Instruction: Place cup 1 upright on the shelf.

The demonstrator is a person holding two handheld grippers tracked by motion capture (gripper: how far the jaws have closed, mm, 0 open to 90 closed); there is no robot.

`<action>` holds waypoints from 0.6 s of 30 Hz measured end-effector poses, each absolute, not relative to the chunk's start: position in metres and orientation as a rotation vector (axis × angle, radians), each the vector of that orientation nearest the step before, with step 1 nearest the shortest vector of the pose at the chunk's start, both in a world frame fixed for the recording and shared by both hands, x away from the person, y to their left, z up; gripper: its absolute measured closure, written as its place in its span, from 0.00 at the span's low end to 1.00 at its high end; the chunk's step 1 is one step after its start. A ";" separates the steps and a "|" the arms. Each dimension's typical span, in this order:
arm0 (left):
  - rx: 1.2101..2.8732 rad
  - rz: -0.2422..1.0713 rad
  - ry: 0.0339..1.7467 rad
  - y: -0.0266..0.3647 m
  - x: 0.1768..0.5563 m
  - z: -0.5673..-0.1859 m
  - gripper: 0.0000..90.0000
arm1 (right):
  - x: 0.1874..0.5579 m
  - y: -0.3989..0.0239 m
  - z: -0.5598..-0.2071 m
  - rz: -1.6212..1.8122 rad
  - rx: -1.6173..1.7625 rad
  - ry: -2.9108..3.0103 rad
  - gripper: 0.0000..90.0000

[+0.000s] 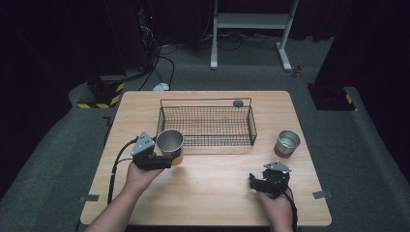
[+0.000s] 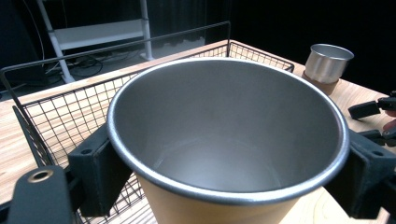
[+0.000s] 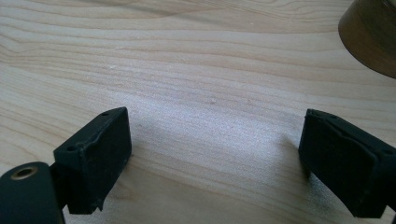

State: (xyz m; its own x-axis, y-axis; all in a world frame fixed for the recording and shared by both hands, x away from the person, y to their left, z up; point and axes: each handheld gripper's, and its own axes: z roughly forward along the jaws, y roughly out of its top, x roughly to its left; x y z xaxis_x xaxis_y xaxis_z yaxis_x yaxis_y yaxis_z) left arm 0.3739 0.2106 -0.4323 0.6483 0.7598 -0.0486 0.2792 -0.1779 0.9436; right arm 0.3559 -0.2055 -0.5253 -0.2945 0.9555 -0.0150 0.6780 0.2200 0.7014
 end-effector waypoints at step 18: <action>1.741 0.528 0.841 0.201 0.394 -0.417 0.15 | 0.356 -0.206 -0.525 0.827 1.505 2.052 0.10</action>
State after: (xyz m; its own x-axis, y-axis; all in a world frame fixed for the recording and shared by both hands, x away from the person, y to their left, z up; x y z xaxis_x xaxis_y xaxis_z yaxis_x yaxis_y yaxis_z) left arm 0.3939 0.2013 -0.4174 0.6518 0.7564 -0.0559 0.2785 -0.1701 0.9453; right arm 0.3559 -0.2055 -0.5253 -0.2947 0.9555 -0.0151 0.6779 0.2202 0.7015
